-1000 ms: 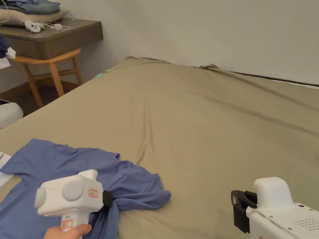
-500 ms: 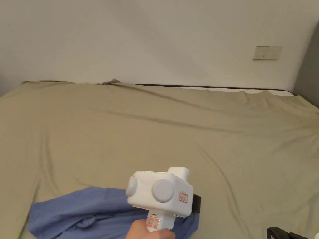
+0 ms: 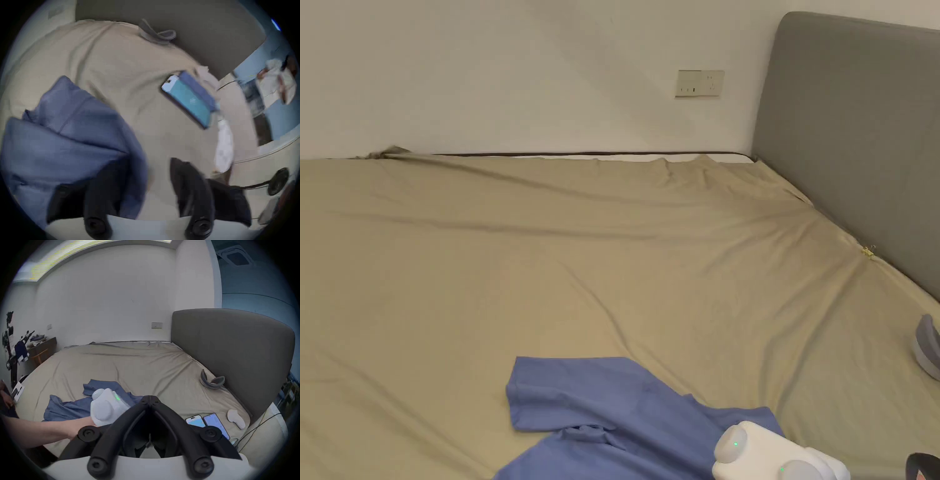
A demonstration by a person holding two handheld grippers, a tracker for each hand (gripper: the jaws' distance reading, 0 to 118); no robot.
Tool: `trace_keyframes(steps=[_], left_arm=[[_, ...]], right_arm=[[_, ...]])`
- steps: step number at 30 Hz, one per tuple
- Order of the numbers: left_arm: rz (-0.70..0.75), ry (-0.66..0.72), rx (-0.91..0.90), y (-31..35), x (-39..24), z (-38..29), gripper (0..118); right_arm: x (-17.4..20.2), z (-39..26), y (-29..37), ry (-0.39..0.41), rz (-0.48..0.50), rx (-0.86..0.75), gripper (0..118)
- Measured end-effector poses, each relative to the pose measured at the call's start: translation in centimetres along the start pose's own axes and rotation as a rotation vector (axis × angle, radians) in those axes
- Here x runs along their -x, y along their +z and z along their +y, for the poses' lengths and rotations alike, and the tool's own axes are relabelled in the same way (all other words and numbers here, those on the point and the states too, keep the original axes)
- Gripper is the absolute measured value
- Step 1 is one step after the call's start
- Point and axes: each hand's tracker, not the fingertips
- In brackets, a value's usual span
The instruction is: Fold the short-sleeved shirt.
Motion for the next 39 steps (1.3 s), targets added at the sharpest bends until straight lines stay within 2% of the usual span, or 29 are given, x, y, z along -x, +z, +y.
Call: trace_keyframes(steps=[1, 3, 6, 7, 8, 9, 10, 11, 13, 14, 15, 19, 20, 21, 22, 24, 25, 26, 29, 30, 31, 32, 33, 34, 35, 37, 39], left_arm=[[-0.004, 0.034, 0.004, 1.2, 0.0, -0.2, 75], [0.042, 0.048, -0.027, 5.8, 0.8, -1.3, 75], [0.048, 0.089, -0.205, 17.1, 2.5, -6.7, 73], [0.089, 0.119, -0.264, 20.6, 2.7, -9.2, 48], [0.163, 0.146, -0.364, 24.5, 2.9, -12.6, 3], [0.217, 0.185, -0.430, 27.3, 3.1, -15.8, 0], [0.314, 0.285, -0.478, 30.1, 3.3, -19.2, 0], [0.340, 0.360, -0.472, 32.0, 3.4, -22.3, 0], [0.487, 0.447, -0.507, 35.0, 3.1, -27.7, 0], [0.561, 0.503, -0.530, 35.9, 2.8, -29.4, 0], [0.549, 0.576, -0.534, 36.7, 3.0, -31.3, 0], [0.715, 0.703, -0.517, 37.5, 6.1, -34.1, 1], [0.759, 0.711, -0.479, 37.0, 7.8, -33.6, 24], [0.773, 0.745, -0.475, 36.4, 10.0, -33.0, 71], [0.780, 0.789, -0.455, 35.8, 12.1, -32.3, 71], [0.760, 0.775, -0.412, 33.7, 17.1, -30.9, 95], [0.758, 0.764, -0.400, 32.6, 19.0, -30.1, 95], [0.783, 0.766, -0.308, 31.4, 20.8, -29.3, 95], [0.886, 0.651, -0.142, 27.9, 24.8, -28.0, 95], [0.917, 0.638, -0.097, 27.1, 25.7, -27.9, 93], [0.919, 0.628, -0.082, 26.6, 26.0, -28.4, 81], [0.813, 0.643, -0.192, 26.6, 25.4, -28.4, 70], [0.821, 0.669, -0.247, 27.3, 24.7, -28.3, 54], [0.816, 0.641, -0.230, 27.7, 24.1, -28.2, 17], [0.804, 0.644, -0.258, 28.5, 23.9, -28.7, 2], [0.711, 0.742, -0.280, 29.3, 23.4, -29.2, 2], [0.705, 0.703, -0.347, 30.1, 21.8, -29.0, 2]], right_arm=[[0.0, 0.1, 0.1, -0.011, 0.012, -0.005, 2], [0.3, 0.3, 0.1, -0.017, 0.019, -0.017, 2], [1.1, 0.6, 0.1, -0.019, 0.047, -0.036, 2], [1.4, 0.6, 0.0, -0.015, 0.054, -0.038, 2], [1.9, 0.6, -0.1, -0.012, 0.066, -0.034, 2], [2.3, 0.6, -0.3, -0.011, 0.078, -0.031, 2], [2.7, 0.4, -0.4, -0.008, 0.091, -0.029, 2], [3.2, 0.3, -0.5, -0.003, 0.099, -0.026, 2], [4.1, 0.1, -0.7, 0.005, 0.118, -0.018, 2], [4.5, 0.0, -0.8, 0.013, 0.127, -0.014, 2], [5.0, 0.0, -0.9, 0.022, 0.135, -0.007, 2], [6.2, -0.3, -1.2, 0.031, 0.176, 0.010, 2], [6.5, -0.3, -1.2, 0.036, 0.184, 0.015, 2], [6.8, -0.4, -1.3, 0.044, 0.188, 0.019, 2], [7.0, -0.4, -1.3, 0.053, 0.189, 0.026, 2], [7.3, -0.5, -1.5, 0.064, 0.188, 0.039, 2], [7.4, -0.5, -1.7, 0.067, 0.187, 0.047, 2], [7.4, -0.6, -1.8, 0.067, 0.184, 0.058, 2], [7.3, -0.8, -2.4, 0.074, 0.170, 0.092, 2], [7.2, -1.0, -2.6, 0.084, 0.161, 0.108, 2], [7.3, -1.1, -2.9, 0.090, 0.155, 0.118, 2], [7.3, -1.3, -3.3, 0.093, 0.150, 0.129, 2], [7.2, -1.5, -3.7, 0.093, 0.148, 0.139, 2], [7.2, -1.7, -4.0, 0.090, 0.145, 0.145, 2], [7.1, -2.0, -4.5, 0.082, 0.145, 0.155, 2], [6.9, -2.5, -5.4, 0.063, 0.145, 0.178, 2], [6.3, -2.9, -5.9, 0.047, 0.126, 0.192, 2]])
